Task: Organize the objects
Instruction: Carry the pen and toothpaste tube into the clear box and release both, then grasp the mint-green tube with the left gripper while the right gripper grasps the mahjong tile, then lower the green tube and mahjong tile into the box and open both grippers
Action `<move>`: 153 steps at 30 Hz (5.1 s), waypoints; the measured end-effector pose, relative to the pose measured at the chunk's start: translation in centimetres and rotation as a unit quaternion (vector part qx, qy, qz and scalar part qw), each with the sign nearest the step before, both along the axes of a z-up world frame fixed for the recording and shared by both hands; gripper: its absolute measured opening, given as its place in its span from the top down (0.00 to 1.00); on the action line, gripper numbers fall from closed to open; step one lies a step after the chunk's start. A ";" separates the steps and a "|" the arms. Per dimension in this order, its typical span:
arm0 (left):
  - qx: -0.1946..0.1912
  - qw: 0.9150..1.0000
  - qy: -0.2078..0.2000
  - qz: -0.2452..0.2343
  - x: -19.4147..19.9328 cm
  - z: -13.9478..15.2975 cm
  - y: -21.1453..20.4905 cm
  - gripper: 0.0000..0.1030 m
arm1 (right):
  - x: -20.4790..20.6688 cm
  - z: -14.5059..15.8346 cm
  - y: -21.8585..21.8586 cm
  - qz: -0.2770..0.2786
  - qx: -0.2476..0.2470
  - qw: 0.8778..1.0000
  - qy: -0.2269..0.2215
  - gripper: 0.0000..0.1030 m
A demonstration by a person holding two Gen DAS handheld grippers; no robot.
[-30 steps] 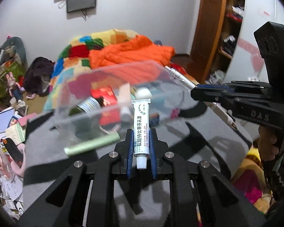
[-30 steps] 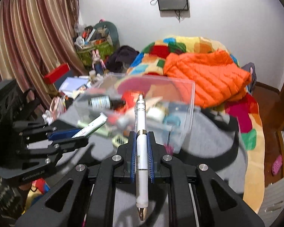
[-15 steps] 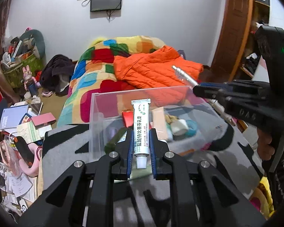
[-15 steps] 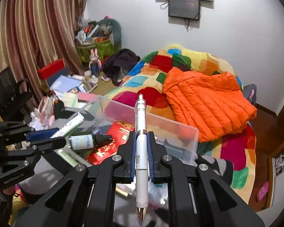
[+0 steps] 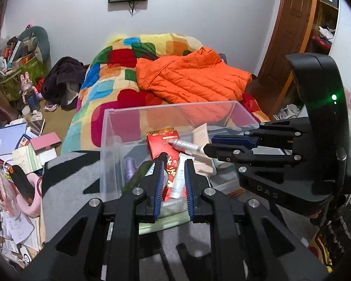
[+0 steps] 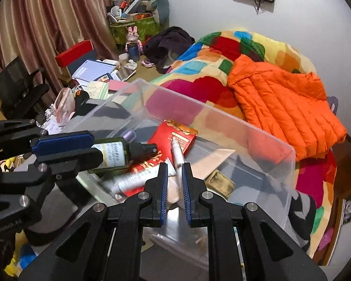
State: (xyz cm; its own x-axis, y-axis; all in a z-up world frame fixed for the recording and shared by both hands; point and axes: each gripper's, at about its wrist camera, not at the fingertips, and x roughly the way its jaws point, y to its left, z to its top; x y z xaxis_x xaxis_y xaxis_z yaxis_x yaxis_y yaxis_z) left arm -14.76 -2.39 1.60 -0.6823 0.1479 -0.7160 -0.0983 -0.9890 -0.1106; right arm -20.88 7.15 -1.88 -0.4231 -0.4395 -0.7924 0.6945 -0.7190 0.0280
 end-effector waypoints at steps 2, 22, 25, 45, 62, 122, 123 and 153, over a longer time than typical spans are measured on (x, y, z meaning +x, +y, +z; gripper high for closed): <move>0.004 1.000 0.008 -0.003 0.6 0.7 -0.1 0.84 | 0.7 0.8 0.5 0.002 -0.010 1.000 0.003 0.87; -0.039 0.998 -0.042 0.001 6.3 -3.9 -3.9 0.45 | 8.1 0.2 8.8 -0.061 -0.069 0.996 -0.009 0.68; -0.033 0.997 -0.067 0.004 6.0 -5.6 -4.6 0.45 | 9.0 -1.4 8.0 -0.046 -0.058 0.997 -0.027 0.59; -0.013 0.994 -0.098 -0.047 4.8 -7.2 -3.1 0.46 | 8.7 -5.7 2.1 -0.016 -0.002 0.999 -0.044 0.77; -0.074 0.990 -0.097 -0.068 4.4 -6.8 -0.3 0.47 | 9.0 -4.1 2.0 -0.004 0.016 1.000 0.000 0.59; 0.002 0.999 0.024 -0.024 4.4 1.7 1.5 0.86 | 5.8 1.6 6.1 -0.112 -0.078 0.990 0.021 0.78; 0.003 0.999 0.019 -0.026 3.9 1.6 1.5 0.86 | 5.2 1.4 5.8 -0.115 -0.073 0.990 0.019 0.78; -0.034 0.998 0.036 -0.038 1.3 0.8 3.5 0.81 | 4.9 1.6 5.6 -0.118 -0.037 0.991 0.051 0.76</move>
State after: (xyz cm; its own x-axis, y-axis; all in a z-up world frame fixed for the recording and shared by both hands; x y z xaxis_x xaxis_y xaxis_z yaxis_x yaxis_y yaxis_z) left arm -13.50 1.16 2.39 -0.7208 0.1538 -0.6759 -0.1794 -0.9832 -0.0325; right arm -15.94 12.77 -0.27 -0.5973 -0.3746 -0.7092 0.5097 -0.8600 0.0249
